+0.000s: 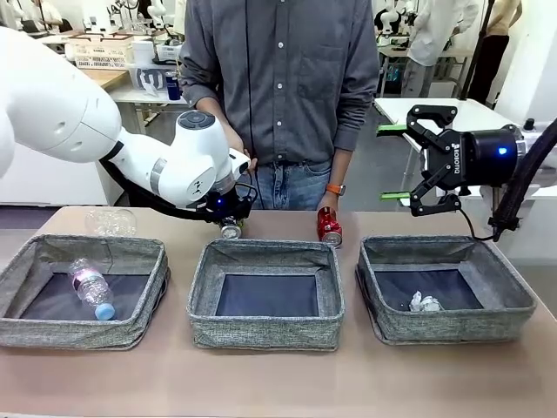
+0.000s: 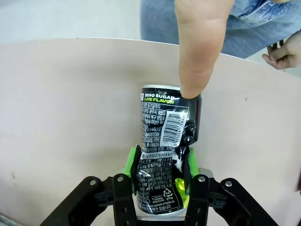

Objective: Sort the waste into the appropriate baskets.
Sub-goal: Pick up the waste item pointed out by the person.

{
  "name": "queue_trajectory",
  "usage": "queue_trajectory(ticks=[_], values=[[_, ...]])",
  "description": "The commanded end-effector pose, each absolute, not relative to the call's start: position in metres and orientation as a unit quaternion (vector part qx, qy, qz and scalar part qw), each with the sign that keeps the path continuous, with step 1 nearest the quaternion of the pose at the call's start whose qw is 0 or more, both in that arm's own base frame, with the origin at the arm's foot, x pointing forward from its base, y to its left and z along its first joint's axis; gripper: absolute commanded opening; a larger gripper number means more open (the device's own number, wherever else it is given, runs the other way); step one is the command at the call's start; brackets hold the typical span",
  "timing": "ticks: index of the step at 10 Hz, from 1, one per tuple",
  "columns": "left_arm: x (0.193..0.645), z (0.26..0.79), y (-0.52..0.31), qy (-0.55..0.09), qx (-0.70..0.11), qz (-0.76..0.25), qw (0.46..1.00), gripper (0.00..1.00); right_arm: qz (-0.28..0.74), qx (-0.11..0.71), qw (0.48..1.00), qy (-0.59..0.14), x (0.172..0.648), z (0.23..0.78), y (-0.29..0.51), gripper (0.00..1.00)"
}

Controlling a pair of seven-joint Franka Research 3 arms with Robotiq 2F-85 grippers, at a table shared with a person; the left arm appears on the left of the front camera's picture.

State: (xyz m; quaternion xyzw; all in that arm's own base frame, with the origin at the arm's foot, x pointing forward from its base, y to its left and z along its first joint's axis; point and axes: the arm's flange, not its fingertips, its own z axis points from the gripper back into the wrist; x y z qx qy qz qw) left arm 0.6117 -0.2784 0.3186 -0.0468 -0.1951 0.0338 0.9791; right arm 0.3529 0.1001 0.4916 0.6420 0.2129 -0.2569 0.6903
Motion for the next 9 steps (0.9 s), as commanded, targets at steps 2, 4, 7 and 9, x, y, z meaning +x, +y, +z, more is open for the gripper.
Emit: queue_trajectory(ticks=[2,4,7,9], values=[[0.611,0.318,-0.281,-0.208,-0.041,0.053,0.976,0.0,-0.257,0.649,0.682,0.218,0.353,0.496,0.102,1.0],[0.599,0.353,-0.271,-0.215,-0.044,0.061,0.974,0.0,-0.257,0.649,0.682,0.218,0.353,0.496,0.102,1.0],[0.551,0.428,-0.246,-0.119,-0.025,0.037,0.992,0.0,-0.257,0.649,0.682,0.218,0.353,0.496,0.102,1.0],[0.515,0.459,-0.23,0.002,-0.05,-0.036,0.998,0.0,-0.257,0.649,0.682,0.218,0.353,0.496,0.102,1.0]])
